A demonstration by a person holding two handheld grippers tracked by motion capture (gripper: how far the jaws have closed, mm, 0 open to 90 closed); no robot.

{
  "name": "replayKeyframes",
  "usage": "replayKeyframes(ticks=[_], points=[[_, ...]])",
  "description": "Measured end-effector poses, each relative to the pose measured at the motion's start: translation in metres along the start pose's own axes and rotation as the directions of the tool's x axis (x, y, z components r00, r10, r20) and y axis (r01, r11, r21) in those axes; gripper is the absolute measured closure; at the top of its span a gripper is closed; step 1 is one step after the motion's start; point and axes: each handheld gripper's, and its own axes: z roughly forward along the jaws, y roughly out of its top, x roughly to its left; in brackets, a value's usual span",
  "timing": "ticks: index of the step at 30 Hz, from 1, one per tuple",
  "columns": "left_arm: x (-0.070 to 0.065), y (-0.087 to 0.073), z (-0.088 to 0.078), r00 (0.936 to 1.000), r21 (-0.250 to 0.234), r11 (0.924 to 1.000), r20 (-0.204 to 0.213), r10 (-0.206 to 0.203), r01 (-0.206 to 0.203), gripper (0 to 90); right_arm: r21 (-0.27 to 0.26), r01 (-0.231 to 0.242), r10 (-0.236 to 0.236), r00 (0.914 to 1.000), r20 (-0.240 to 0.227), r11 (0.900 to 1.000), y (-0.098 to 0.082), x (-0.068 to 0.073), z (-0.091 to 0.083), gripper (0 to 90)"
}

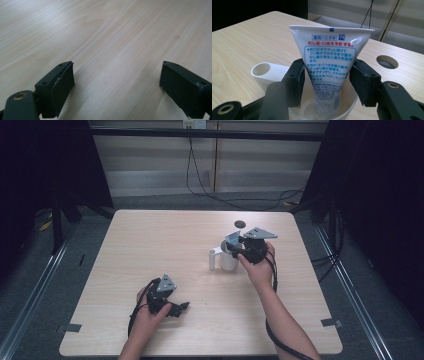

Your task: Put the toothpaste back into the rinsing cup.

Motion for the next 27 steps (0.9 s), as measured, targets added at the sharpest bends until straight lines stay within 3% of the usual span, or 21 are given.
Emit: replayKeyframes(ticks=[10, 27], points=[[-0.0001, 0.0, -0.0001, 1.0, 0.001, 1.0, 0.0, 0.0, 0.0, 12.1, -0.022, -0.031, 0.031, 0.9992, -0.025, 0.999, 0.0013, -0.001, -0.0028, 39.5], [0.0, 0.0, 0.0, 1.0, 0.0, 1.0, 0.0, -0.001, 0.001, 12.1, 0.013, 0.0, 0.0, 0.9996, -0.028, 1.0, 0.0022, 0.0001, -0.0087, 29.6]])
